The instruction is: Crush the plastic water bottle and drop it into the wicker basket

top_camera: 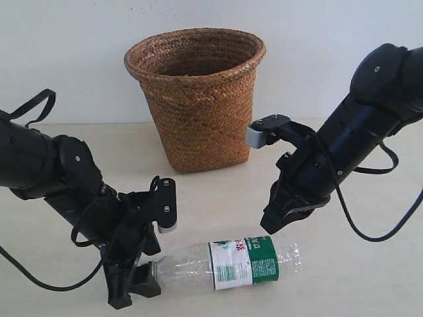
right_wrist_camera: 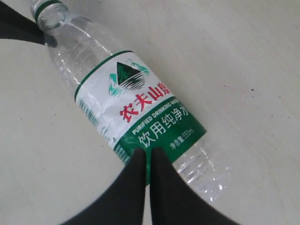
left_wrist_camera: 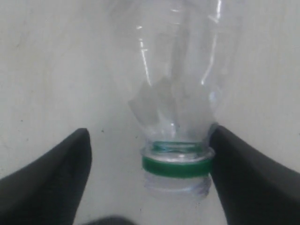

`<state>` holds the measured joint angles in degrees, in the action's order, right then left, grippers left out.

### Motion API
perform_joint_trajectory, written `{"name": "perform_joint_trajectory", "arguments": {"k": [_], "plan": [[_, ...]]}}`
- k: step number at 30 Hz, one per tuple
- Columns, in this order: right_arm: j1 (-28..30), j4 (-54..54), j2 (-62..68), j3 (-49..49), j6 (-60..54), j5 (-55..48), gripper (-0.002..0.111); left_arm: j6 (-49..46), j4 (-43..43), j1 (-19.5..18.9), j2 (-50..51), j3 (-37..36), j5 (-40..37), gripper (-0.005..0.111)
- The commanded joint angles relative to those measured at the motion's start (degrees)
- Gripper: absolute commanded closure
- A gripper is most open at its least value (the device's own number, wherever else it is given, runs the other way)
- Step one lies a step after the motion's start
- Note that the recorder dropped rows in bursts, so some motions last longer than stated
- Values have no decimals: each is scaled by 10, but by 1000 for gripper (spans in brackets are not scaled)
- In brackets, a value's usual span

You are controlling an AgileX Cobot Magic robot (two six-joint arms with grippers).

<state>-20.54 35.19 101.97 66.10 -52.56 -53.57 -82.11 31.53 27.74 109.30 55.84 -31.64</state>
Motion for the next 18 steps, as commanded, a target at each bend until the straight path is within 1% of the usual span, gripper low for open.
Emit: {"name": "perform_joint_trajectory", "arguments": {"k": [1, 2, 3, 5, 6, 12, 18], "plan": [[-1, 1, 0, 3, -4, 2, 108, -4, 8, 3, 1, 2, 11, 64], [-1, 1, 0, 3, -4, 2, 108, -4, 8, 3, 1, 2, 11, 70], [-1, 2, 0, 3, -4, 2, 108, -4, 8, 3, 1, 2, 11, 80], [-1, 5, 0, 3, -4, -1, 108, -4, 8, 3, 1, 2, 11, 92], [-1, 12, 0, 3, -4, -3, 108, -4, 8, 3, 1, 2, 10, 101], [-5, 84, 0, 3, -4, -10, 108, -4, 8, 3, 1, 2, 6, 102], [-41, 83, 16, 3, 0, -8, 108, 3, 8, 3, 1, 2, 5, 102]]}}
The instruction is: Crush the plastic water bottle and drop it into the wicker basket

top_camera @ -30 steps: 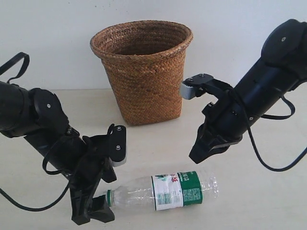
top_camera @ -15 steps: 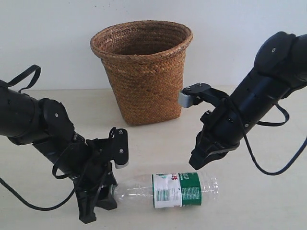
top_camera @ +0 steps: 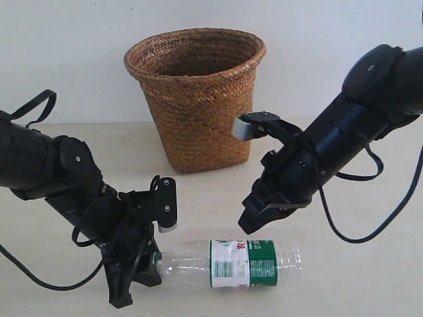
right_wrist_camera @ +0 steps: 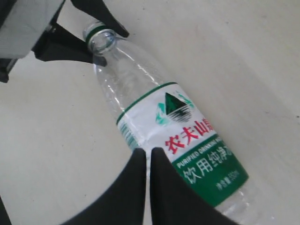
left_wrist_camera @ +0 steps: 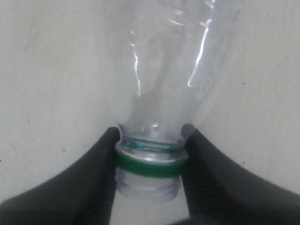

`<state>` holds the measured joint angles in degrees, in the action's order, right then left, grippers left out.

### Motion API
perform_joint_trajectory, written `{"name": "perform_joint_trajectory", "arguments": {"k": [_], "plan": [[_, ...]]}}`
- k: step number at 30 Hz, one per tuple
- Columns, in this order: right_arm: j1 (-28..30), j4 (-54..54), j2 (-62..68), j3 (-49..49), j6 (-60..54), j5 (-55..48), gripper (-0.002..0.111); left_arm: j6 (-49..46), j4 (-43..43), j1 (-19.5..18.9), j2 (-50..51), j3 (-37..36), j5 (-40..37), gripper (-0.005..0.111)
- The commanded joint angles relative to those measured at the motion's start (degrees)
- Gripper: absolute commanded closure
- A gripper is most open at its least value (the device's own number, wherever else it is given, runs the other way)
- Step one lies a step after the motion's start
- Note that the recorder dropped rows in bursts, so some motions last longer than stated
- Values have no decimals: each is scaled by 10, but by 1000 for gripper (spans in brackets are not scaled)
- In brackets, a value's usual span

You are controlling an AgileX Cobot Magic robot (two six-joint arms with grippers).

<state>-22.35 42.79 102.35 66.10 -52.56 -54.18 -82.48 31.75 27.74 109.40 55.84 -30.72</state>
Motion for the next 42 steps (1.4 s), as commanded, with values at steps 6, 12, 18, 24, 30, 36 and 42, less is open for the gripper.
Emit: {"name": "perform_joint_trajectory", "arguments": {"k": [6, 12, 18, 24, 30, 36, 42], "plan": [[-34, -2, 68, 3, 16, 25, 108, 6, 6, 3, 0, 2, -9, 102], [-34, -42, 130, 4, 56, 61, 108, 6, 6, 3, 0, 2, -9, 102], [-34, -182, 195, 44, 194, 33, 108, 19, 6, 3, 0, 2, -10, 102], [-34, -204, 231, 65, 235, 3, 108, 28, 6, 3, 0, 2, -27, 102], [-34, -229, 235, 80, 266, -36, 108, 28, 6, 3, 0, 2, -33, 102], [-34, -336, 235, 87, 348, -33, 108, 37, 5, 3, 0, 2, -52, 102], [-34, -321, 229, 112, 343, -70, 108, 37, 3, 3, 0, 2, -56, 102]]}}
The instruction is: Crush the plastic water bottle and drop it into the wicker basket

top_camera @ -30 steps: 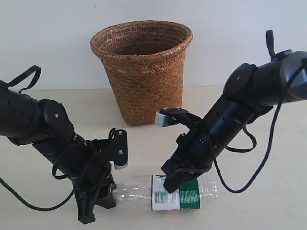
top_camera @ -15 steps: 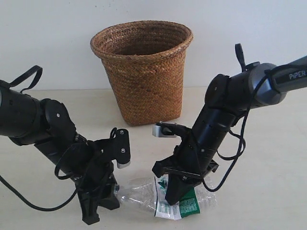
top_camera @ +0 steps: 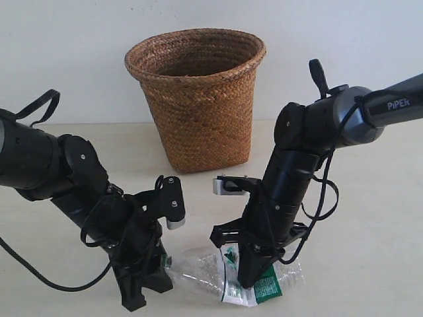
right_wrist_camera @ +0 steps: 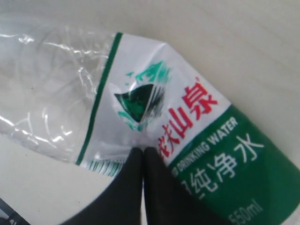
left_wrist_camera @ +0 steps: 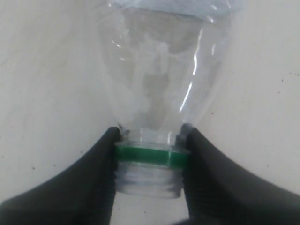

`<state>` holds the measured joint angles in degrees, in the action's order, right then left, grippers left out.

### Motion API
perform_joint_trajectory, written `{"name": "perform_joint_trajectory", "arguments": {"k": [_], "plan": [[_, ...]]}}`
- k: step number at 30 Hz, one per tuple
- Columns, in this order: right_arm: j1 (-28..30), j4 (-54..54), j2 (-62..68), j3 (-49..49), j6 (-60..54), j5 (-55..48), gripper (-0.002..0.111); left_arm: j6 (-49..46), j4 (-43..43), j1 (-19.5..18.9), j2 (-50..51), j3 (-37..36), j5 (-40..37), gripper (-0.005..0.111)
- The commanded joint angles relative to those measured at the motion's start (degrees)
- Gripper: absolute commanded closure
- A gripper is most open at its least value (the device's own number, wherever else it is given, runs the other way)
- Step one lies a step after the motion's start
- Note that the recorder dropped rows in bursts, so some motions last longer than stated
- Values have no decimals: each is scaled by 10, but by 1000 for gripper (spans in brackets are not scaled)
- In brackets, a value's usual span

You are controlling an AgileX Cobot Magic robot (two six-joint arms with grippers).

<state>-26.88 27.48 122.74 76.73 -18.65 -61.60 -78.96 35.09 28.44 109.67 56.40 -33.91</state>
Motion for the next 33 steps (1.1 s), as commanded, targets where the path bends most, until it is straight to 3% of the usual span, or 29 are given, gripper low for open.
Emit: {"name": "perform_joint_trajectory", "arguments": {"k": [1, 6, 14, 19, 33], "plan": [[12, -149, 16, 17, -5, -22, 108, 2, -30, -4, -2, -4, -24, 102], [12, 18, -86, 33, -120, -38, 108, 8, -30, -4, -2, -4, -24, 102], [5, 78, -134, 32, -115, -35, 108, 8, -30, -4, -2, -4, -24, 102], [-34, 83, -95, 22, -102, 7, 108, 10, -30, -4, -2, -4, -24, 102], [-36, 113, 2, 22, -88, 32, 108, 21, -27, -4, -2, -4, -21, 102]]}}
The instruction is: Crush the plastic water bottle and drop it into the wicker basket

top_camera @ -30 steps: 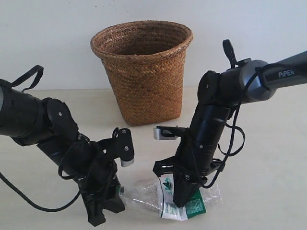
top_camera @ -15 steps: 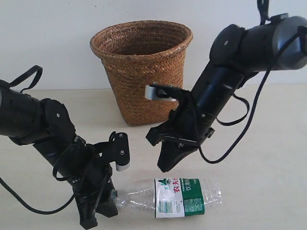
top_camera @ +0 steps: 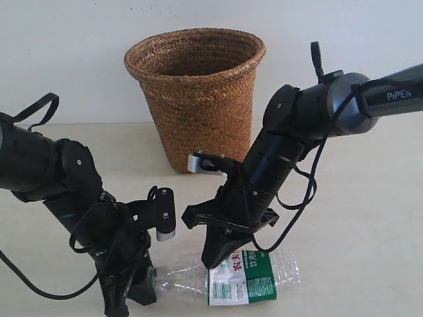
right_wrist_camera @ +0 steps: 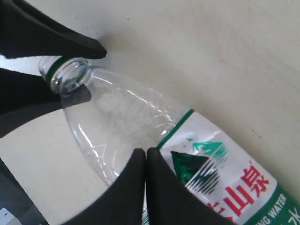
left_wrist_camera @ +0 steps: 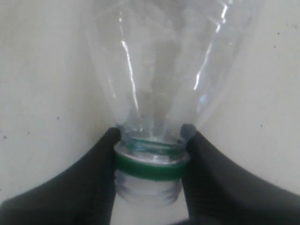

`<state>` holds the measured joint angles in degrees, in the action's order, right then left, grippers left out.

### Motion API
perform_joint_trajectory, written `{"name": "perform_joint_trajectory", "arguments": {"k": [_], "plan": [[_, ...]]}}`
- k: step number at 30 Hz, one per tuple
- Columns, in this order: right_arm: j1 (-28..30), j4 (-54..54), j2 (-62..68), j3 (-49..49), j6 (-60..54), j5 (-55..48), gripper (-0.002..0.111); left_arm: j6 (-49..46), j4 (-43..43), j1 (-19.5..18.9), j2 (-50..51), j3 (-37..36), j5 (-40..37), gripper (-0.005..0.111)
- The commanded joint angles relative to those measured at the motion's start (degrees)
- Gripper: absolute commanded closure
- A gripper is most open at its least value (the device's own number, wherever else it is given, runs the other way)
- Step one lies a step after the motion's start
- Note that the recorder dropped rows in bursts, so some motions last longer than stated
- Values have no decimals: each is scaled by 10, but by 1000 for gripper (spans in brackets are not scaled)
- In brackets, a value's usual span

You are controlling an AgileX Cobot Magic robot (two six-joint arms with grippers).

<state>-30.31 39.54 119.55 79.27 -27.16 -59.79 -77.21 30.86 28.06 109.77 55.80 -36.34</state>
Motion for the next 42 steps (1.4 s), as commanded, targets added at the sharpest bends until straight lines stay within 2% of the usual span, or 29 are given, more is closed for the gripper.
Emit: {"name": "perform_joint_trajectory", "arguments": {"k": [1, 12, 23, 30, 33, 42], "plan": [[-2, -8, 40, -3, -3, 11, 108, 3, 15, 0, -3, 2, 3, 102], [1, -12, 86, 4, 8, 39, 108, 4, 15, 0, -3, 2, 3, 102], [1, -42, 134, 41, 38, 9, 108, 4, 15, 0, -3, 2, 3, 102], [1, -63, 136, 83, 48, -67, 108, 4, 15, 0, -3, 2, 3, 102], [1, -62, 130, 100, 48, -101, 108, 5, 15, 0, -3, 2, 1, 102], [1, -60, 37, 101, 31, -101, 108, 5, 15, 0, -3, 2, -2, 102]]}}
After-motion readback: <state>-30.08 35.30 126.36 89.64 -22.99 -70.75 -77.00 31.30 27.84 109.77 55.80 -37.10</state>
